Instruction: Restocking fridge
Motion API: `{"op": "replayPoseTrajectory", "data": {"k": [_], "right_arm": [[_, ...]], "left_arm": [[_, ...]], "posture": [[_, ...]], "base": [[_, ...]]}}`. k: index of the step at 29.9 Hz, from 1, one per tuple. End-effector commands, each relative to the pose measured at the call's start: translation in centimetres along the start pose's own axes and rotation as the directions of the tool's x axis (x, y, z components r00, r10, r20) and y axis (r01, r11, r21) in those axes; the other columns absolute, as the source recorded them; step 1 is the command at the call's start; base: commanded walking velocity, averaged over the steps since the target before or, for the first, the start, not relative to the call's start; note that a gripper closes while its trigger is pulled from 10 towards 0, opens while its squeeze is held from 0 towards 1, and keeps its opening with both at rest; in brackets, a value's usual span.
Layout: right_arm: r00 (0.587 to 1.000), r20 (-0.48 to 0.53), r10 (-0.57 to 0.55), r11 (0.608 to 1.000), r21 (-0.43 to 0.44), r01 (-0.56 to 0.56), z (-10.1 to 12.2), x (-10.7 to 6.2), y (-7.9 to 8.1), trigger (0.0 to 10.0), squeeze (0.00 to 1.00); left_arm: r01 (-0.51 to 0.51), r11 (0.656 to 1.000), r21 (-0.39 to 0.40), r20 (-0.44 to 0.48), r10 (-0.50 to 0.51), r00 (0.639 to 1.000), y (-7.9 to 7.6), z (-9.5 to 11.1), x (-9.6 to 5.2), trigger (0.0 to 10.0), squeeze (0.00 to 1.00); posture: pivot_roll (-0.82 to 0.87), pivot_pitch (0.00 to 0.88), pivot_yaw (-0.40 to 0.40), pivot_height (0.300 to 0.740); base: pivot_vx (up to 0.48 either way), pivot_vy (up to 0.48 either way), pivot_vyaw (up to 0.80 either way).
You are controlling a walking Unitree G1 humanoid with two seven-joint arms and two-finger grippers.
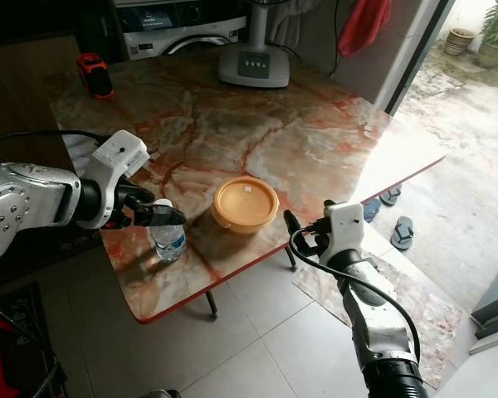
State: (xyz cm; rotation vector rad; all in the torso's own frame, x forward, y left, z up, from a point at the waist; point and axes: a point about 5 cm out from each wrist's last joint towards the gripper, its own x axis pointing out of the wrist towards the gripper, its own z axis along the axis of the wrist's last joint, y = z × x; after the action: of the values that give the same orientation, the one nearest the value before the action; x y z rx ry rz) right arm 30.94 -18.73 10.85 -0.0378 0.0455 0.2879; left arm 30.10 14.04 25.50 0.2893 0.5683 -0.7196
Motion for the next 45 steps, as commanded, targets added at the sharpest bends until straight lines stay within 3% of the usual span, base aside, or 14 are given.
{"op": "replayPoseTrajectory", "data": {"k": [1, 15, 28, 30, 32, 34, 38, 40, 41, 45], "right_arm": [[1.0, -0.023, -0.016, 1.0, 0.006, 0.016, -0.6, -0.2, -0.4, 10.0, 0.0], [1.0, -0.012, -0.021, 1.0, 0.012, 0.022, -0.4, -0.2, -0.4, 10.0, 0.0], [1.0, -0.013, -0.023, 1.0, 0.012, 0.023, -0.4, -0.2, -0.4, 10.0, 0.0], [1.0, -0.012, -0.025, 1.0, 0.013, 0.026, -0.4, -0.2, -0.5, 10.0, 0.0], [1.0, -0.013, -0.026, 1.0, 0.014, 0.026, -0.4, -0.2, -0.5, 10.0, 0.0], [1.0, -0.014, -0.026, 1.0, 0.015, 0.026, -0.5, -0.2, -0.5, 10.0, 0.0], [1.0, -0.014, -0.022, 0.999, 0.022, 0.023, -0.5, -0.2, -0.4, 10.0, 0.0], [1.0, -0.015, -0.022, 0.999, 0.022, 0.023, -0.5, -0.2, -0.3, 10.0, 0.0], [1.0, -0.015, -0.022, 1.0, 0.022, 0.022, -0.5, -0.2, -0.3, 10.0, 0.0], [1.0, -0.015, -0.021, 1.0, 0.022, 0.021, -0.5, -0.2, -0.3, 10.0, 0.0]], "left_arm": [[-0.031, 0.998, 0.047, 0.006, 0.031, 1.0, 0.2, 0.5, 0.0, 10.0, 0.0], [0.003, 0.997, 0.073, 0.019, -0.004, 1.0, -0.3, 0.9, 0.5, 10.0, 0.0], [0.046, 0.994, 0.098, -0.044, -0.042, 0.998, -1.1, 0.1, 0.8, 10.0, 0.0], [0.042, 0.994, 0.099, -0.049, -0.037, 0.998, -1.0, 0.1, 0.8, 6.3, 0.0], [0.038, 0.994, 0.103, -0.056, -0.032, 0.998, -1.0, 0.0, 0.8, 3.5, 0.0], [0.037, 0.994, 0.099, -0.061, -0.031, 0.998, -0.9, -0.2, 0.8, 2.4, 0.0], [0.041, 0.994, 0.097, -0.078, -0.034, 0.996, -1.0, -0.5, 0.8, 3.0, 0.0], [0.041, 0.994, 0.099, -0.08, -0.033, 0.996, -1.0, -0.6, 0.9, 2.5, 0.0], [0.038, 0.994, 0.102, -0.082, -0.03, 0.996, -1.0, -0.6, 0.9, 0.8, 0.0], [0.033, 0.994, 0.105, -0.086, -0.024, 0.996, -0.9, -0.7, 1.0, 0.0, 0.0]], "posture": [[0.13, 0.106, -0.085, 0.74], [0.13, 0.102, -0.082, 0.74], [0.13, 0.105, -0.077, 0.74], [0.13, 0.105, -0.077, 0.74], [0.13, 0.105, -0.076, 0.74], [0.13, 0.103, -0.073, 0.74], [0.13, 0.107, -0.072, 0.74], [0.13, 0.105, -0.074, 0.74], [0.13, 0.105, -0.075, 0.74], [0.13, 0.106, -0.076, 0.74]], "base": [[0.0, 0.0, 0.0], [0.0, 0.0, 0.0], [0.0, 0.0, 0.0], [0.0, 0.0, 0.0], [0.0, 0.0, 0.0], [0.0, 0.0, 0.0], [0.0, 0.0, 0.0], [0.0, 0.0, 0.0], [0.0, 0.0, 0.0], [0.0, 0.0, 0.0]]}}
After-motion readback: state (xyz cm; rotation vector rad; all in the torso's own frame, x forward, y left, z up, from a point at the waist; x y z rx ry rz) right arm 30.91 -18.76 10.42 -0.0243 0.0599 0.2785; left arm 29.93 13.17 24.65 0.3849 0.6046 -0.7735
